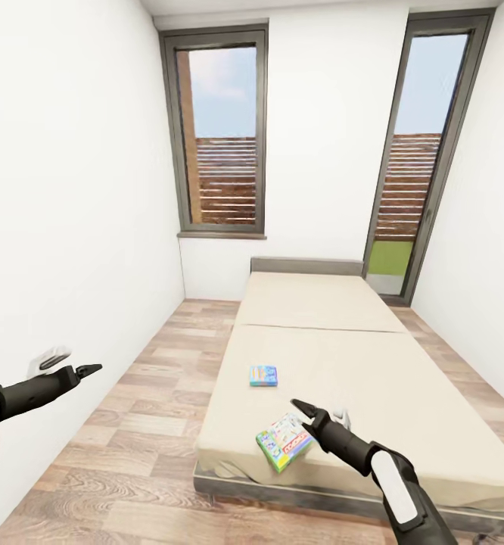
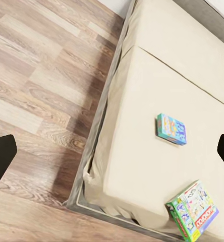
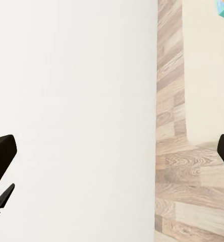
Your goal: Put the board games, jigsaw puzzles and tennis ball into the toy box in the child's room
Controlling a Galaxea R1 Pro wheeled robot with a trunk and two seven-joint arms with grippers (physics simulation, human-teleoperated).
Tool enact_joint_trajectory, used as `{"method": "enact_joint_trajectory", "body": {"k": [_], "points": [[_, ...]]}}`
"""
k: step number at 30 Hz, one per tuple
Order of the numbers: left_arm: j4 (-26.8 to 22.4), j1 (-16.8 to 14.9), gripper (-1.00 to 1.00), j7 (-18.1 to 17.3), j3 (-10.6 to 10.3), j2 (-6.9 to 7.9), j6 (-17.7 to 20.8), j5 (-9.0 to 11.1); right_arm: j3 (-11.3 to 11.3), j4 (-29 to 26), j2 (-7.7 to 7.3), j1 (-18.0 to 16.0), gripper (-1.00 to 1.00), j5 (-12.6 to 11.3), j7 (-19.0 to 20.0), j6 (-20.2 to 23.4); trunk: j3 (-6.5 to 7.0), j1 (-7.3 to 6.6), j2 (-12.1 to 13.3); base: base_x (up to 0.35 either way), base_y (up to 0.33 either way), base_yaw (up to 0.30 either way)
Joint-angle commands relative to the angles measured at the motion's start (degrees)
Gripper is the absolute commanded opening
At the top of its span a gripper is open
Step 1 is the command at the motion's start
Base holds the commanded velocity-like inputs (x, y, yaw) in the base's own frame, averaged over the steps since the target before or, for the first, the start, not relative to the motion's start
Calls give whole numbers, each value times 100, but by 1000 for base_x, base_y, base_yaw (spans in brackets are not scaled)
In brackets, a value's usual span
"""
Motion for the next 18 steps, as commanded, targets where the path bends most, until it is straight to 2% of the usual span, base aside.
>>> {"method": "enact_joint_trajectory", "body": {"k": [1, 9, 18], "points": [[-2, -7, 100, -18, 8, -1, 41, 4, -54, 5, -7, -4, 100, -18, 13, 45, -25, 23, -45, 0, 0, 0], [-2, -6, 100, -18, 4, -1, 41, 3, -332, 329, -171, 5, 100, -51, 38, 32, -169, 198, -366, 0, 0, 0], [-2, -6, 100, -18, -1, -1, 41, 3, -841, 1120, -198, 10, 100, -81, 84, 3, -330, 396, -727, 0, 0, 0]]}}
